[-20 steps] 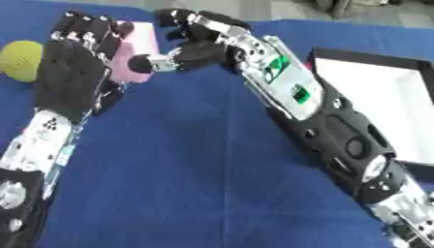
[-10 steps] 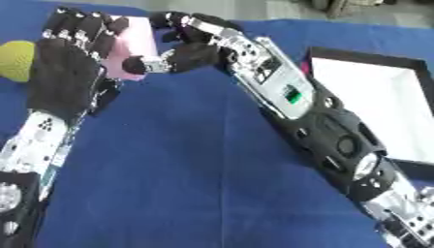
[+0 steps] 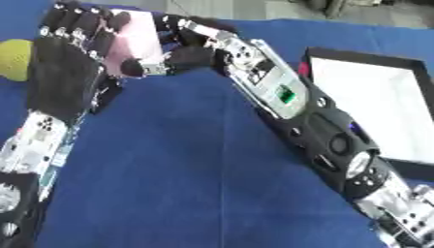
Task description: Pick up the objects with one hand, pass them to the other hand, and then place them into the box on the other side of the table.
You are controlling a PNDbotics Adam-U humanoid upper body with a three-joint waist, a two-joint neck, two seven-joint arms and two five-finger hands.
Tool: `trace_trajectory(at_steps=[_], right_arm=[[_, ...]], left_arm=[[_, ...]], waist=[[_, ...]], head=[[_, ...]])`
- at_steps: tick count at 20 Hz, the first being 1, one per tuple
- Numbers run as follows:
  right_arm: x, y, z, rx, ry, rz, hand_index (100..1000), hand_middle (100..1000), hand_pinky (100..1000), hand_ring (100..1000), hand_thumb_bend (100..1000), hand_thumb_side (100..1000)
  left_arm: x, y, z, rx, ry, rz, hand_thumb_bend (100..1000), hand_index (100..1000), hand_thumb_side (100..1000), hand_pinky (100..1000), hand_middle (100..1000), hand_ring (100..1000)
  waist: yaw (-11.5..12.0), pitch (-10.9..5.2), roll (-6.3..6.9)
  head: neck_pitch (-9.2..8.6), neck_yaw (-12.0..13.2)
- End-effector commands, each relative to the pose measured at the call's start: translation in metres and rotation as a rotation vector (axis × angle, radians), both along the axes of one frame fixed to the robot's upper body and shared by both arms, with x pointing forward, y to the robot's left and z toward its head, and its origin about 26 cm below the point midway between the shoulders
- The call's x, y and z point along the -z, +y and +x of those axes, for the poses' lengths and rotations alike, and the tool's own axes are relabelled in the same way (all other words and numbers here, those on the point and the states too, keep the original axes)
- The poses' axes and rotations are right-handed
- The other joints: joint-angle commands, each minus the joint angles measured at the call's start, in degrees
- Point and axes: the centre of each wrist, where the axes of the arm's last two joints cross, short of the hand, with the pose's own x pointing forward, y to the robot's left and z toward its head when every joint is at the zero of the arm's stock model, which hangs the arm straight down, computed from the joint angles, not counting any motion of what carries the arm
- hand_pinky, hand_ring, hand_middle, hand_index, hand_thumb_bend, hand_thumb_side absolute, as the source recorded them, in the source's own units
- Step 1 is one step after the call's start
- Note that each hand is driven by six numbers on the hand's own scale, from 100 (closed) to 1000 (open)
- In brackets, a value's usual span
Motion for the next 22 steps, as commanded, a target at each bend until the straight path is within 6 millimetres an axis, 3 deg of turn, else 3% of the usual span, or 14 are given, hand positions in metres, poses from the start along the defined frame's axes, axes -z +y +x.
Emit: trace_trajectory(at_steps=[1,4,11,12,16,18,22], right_arm=[[-0.013,-0.001,-0.002,0.008,-0.019,0.032,1000,1000,1000,1000,595,353],[-0.013,-0.001,-0.002,0.013,0.002,0.053,1000,1000,1000,1000,535,299],[-0.012,0.000,-0.001,0.013,0.056,0.078,1000,998,1000,1000,541,143],[-0.012,0.000,-0.001,0.013,0.063,0.083,1000,940,1000,1000,598,100],[-0.011,0.000,-0.001,-0.015,0.088,0.106,945,804,1000,1000,578,100],[-0.011,0.000,-0.001,-0.034,0.101,0.115,910,759,1000,1000,560,100],[-0.012,0.001,-0.003,-0.069,0.127,0.129,867,715,1000,1000,546,100]], left_arm=[[-0.006,-0.012,-0.004,0.027,-0.025,0.010,284,689,100,677,469,498],[-0.003,-0.015,-0.003,0.023,-0.018,0.025,305,690,100,676,470,499],[-0.002,-0.020,-0.005,0.036,-0.017,0.028,334,685,100,677,469,499],[-0.002,-0.021,-0.006,0.041,-0.017,0.028,359,681,100,676,467,497],[-0.004,-0.023,-0.009,0.066,-0.030,0.018,448,683,100,677,468,497],[-0.005,-0.024,-0.010,0.078,-0.038,0.011,476,687,100,679,471,499],[-0.004,-0.024,-0.009,0.078,-0.044,0.006,625,722,100,698,513,537]], waist=[[-0.14,-0.99,0.19],[-0.27,-0.94,0.25],[-0.26,-0.86,0.35],[-0.25,-0.85,0.34],[-0.30,-0.83,0.30],[-0.37,-0.83,0.32],[-0.59,-0.88,0.40]], head=[[-0.14,0.06],[-0.03,0.06],[0.26,-0.24],[0.31,-0.29],[0.51,-0.39],[0.53,-0.43],[0.63,-0.45]])
